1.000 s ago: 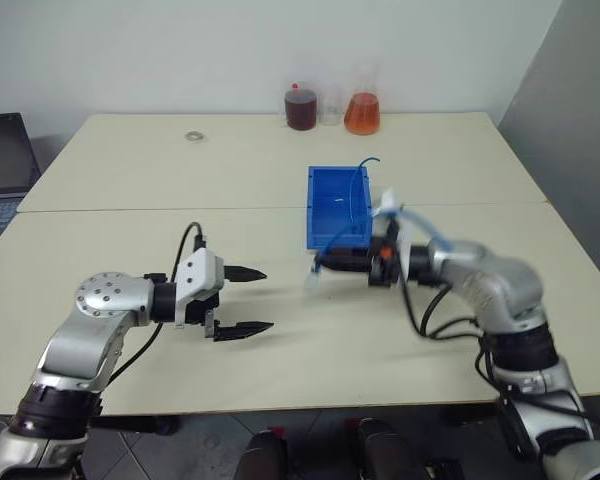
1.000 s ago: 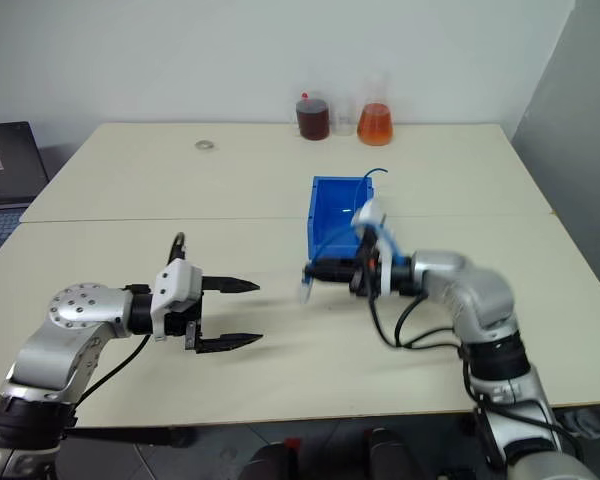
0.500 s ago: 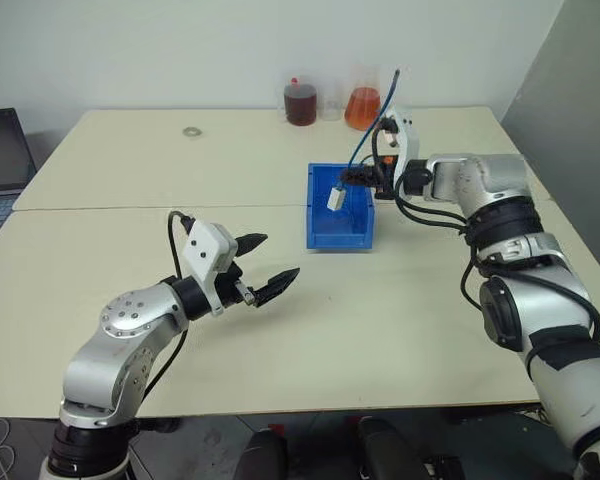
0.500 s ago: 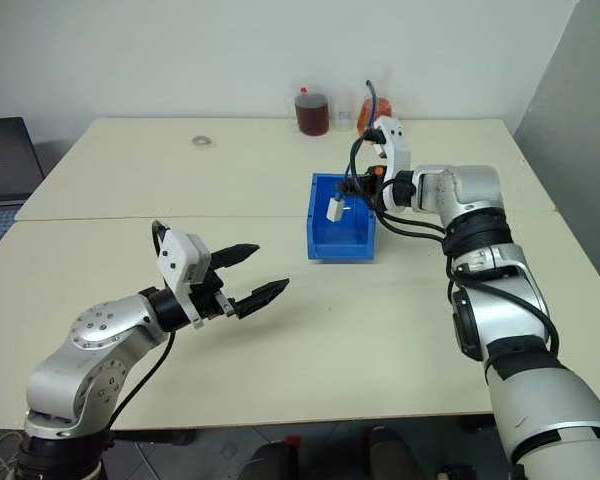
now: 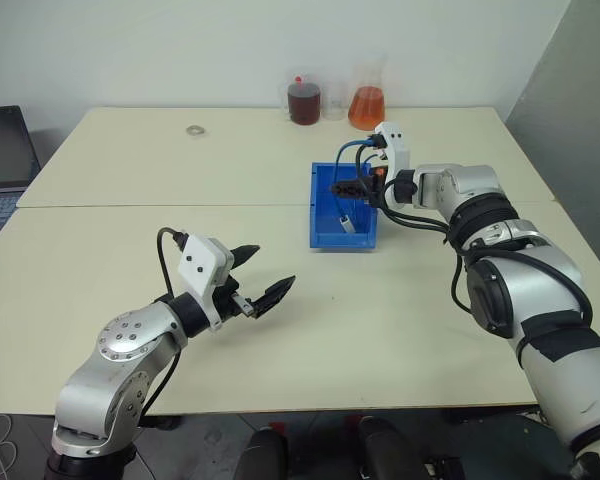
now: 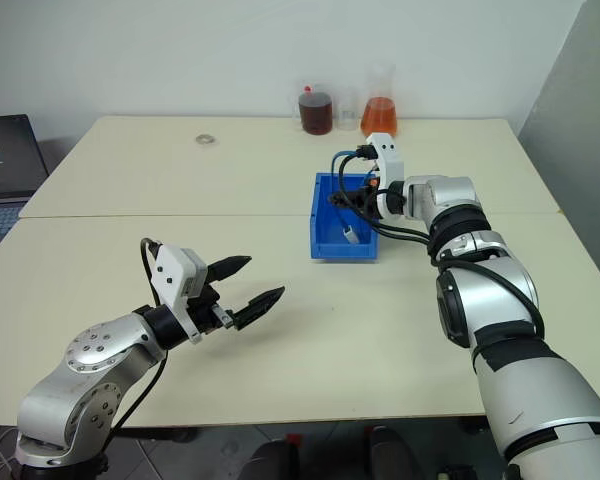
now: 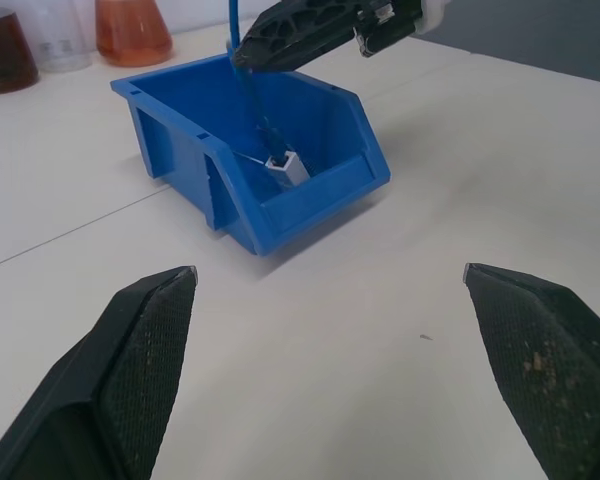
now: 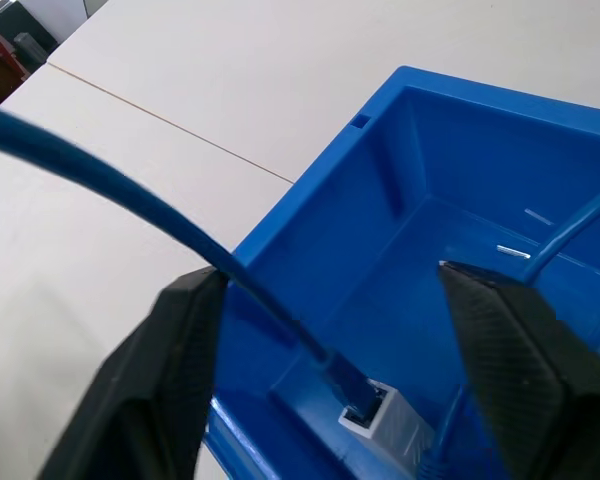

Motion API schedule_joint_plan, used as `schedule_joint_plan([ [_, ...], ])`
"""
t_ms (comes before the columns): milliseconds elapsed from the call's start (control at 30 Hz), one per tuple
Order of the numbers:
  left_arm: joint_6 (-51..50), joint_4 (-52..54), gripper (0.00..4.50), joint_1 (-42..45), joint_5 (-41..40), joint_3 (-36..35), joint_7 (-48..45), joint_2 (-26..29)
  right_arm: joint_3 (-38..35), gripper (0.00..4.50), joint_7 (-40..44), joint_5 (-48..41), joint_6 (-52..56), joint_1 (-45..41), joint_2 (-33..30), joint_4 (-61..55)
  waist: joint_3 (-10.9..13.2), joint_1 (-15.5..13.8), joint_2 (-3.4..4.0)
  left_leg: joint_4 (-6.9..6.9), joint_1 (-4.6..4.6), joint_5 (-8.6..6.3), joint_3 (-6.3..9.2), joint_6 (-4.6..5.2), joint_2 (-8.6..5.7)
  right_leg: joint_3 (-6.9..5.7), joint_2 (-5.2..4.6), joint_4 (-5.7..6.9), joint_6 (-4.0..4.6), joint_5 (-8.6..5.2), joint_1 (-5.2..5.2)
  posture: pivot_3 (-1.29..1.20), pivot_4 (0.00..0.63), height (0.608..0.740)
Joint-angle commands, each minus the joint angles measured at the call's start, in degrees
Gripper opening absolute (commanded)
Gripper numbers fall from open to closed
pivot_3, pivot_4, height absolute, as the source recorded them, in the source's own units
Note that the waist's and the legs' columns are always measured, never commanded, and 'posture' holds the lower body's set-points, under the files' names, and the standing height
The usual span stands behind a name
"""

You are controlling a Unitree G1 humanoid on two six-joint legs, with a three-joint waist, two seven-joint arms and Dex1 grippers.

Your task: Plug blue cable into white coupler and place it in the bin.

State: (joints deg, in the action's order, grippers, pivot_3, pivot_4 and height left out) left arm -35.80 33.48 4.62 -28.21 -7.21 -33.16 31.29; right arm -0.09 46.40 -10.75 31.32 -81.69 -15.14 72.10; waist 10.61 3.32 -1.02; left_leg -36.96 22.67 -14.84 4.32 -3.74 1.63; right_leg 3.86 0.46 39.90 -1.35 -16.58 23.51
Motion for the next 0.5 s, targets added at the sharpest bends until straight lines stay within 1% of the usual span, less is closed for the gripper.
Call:
schedule_joint_plan([
  [33,0.58,1.76,4.50,0.13,-0.88,-0.69,-0.18,0.64,-2.48,4.49,-0.13,0.15,-1.43,-2.68,-1.00,-0.72,0.00,-0.01,0.00,0.00,0.00,0.00,0.00,0.00,0.00,0.00,0.00,0.00,0.00,0.00,0.00,0.00,0.150,0.740],
  [200,0.75,0.77,4.50,1.24,-0.96,-0.05,-0.63,0.85,-5.41,4.49,-6.42,0.30,-4.52,-3.28,-2.50,-1.26,0.00,-0.02,0.00,0.00,0.00,0.00,0.00,0.00,0.00,0.00,0.00,0.01,0.00,0.00,0.00,0.00,0.150,0.740],
  [267,0.72,0.76,4.50,1.29,-1.05,-0.02,-0.67,0.87,-5.15,4.49,-3.65,0.47,-3.69,-2.95,-3.60,-2.86,0.00,-0.02,0.00,0.00,0.01,0.00,0.00,0.00,0.00,0.00,0.00,0.00,0.00,0.00,0.00,0.00,0.150,0.740],
  [333,0.84,1.03,4.50,0.69,-1.18,-0.63,-0.77,1.08,-3.97,4.49,2.16,0.03,-0.28,-0.64,-5.71,-8.02,0.01,-0.04,0.01,0.00,0.01,0.00,-0.01,0.00,-0.01,0.01,0.00,-0.01,0.00,0.00,0.00,0.00,0.150,0.740],
  [400,0.81,1.68,4.50,-0.39,-1.47,-1.93,-0.48,1.32,-2.53,4.49,6.82,-1.32,3.88,4.77,-8.01,-19.27,0.01,-0.10,0.01,0.00,0.03,0.00,0.01,0.00,0.00,-0.03,0.00,-0.02,0.00,0.00,0.00,0.00,0.150,0.740],
  [467,0.34,2.44,4.50,-1.67,-1.86,-3.96,0.66,1.41,-0.81,4.49,9.03,-4.06,10.27,15.49,-11.11,-40.24,-0.01,-0.24,0.00,0.01,0.04,0.00,0.07,0.00,0.00,-0.07,-0.01,-0.05,0.00,0.00,-0.02,0.00,0.150,0.740],
  [500,-0.17,2.90,4.50,-2.48,-2.06,-5.20,1.69,1.30,-0.62,4.49,8.82,-5.33,11.83,22.29,-12.62,-52.10,-0.01,-0.45,-0.01,0.00,0.07,-0.01,0.14,-0.01,0.01,-0.13,-0.03,-0.08,0.00,0.00,-0.05,0.00,0.150,0.740],
])
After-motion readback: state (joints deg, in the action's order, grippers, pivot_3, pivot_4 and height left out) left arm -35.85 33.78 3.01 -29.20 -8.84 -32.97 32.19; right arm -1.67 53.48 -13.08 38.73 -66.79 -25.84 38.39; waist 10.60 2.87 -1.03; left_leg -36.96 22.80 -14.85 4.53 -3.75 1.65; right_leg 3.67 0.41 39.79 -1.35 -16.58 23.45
